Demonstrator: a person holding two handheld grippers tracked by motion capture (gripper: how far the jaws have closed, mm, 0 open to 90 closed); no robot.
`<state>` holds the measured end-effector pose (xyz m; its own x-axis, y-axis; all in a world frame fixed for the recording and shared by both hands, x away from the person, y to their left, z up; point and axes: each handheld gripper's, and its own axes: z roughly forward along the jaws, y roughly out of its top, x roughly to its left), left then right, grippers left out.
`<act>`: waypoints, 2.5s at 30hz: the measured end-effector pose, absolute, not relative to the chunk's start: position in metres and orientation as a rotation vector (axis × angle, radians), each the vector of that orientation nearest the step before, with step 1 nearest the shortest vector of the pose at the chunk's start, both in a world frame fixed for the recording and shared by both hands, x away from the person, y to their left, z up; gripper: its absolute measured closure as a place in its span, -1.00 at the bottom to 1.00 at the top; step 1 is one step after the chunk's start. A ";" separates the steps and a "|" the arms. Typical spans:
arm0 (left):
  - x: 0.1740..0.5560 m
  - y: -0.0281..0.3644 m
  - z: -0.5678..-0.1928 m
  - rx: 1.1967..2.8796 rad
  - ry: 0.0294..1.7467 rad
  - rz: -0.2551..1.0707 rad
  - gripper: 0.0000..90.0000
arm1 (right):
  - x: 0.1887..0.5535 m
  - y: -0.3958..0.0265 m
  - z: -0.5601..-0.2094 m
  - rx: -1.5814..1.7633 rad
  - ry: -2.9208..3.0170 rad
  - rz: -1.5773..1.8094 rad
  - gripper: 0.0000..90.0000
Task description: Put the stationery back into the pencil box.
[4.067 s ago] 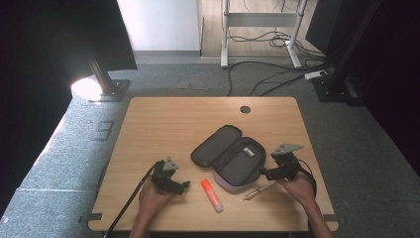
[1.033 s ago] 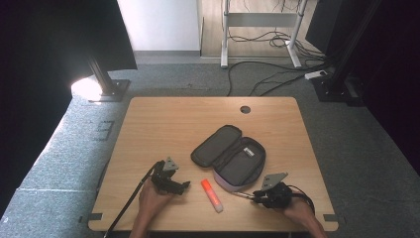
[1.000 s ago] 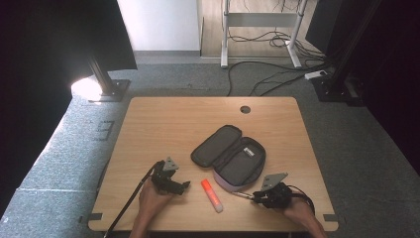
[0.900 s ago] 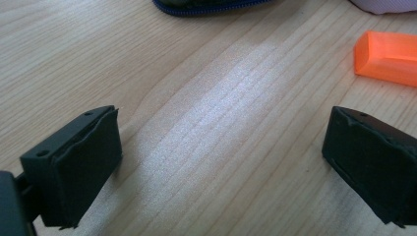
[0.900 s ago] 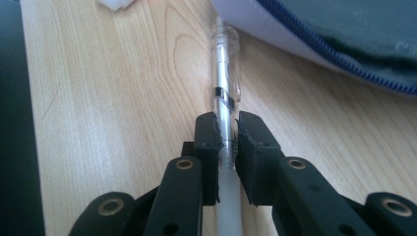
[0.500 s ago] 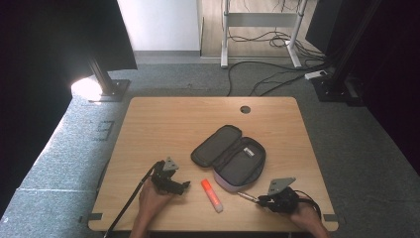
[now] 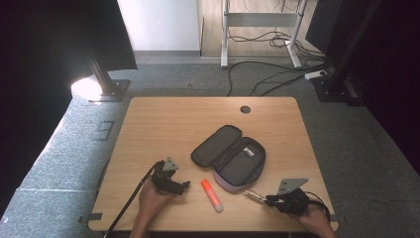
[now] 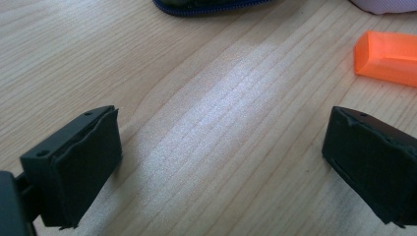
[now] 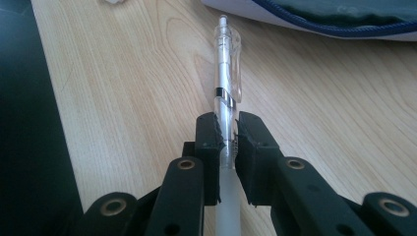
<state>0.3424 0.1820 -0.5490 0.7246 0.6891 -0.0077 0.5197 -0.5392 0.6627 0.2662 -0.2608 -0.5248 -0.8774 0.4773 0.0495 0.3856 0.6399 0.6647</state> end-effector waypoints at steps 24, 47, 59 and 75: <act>0.342 0.182 -0.549 2.269 0.911 0.335 -0.98 | 0.270 -0.282 -0.490 0.838 2.602 1.107 0.74; 0.342 0.182 -0.549 2.270 0.911 0.335 -0.98 | 0.311 -0.261 -0.481 0.975 2.448 1.072 0.74; 0.342 0.182 -0.549 2.270 0.911 0.335 -0.98 | 0.332 -0.242 -0.479 1.031 2.402 1.052 0.74; 0.342 0.182 -0.549 2.270 0.911 0.335 -0.98 | 0.359 -0.209 -0.483 1.059 2.382 1.019 0.74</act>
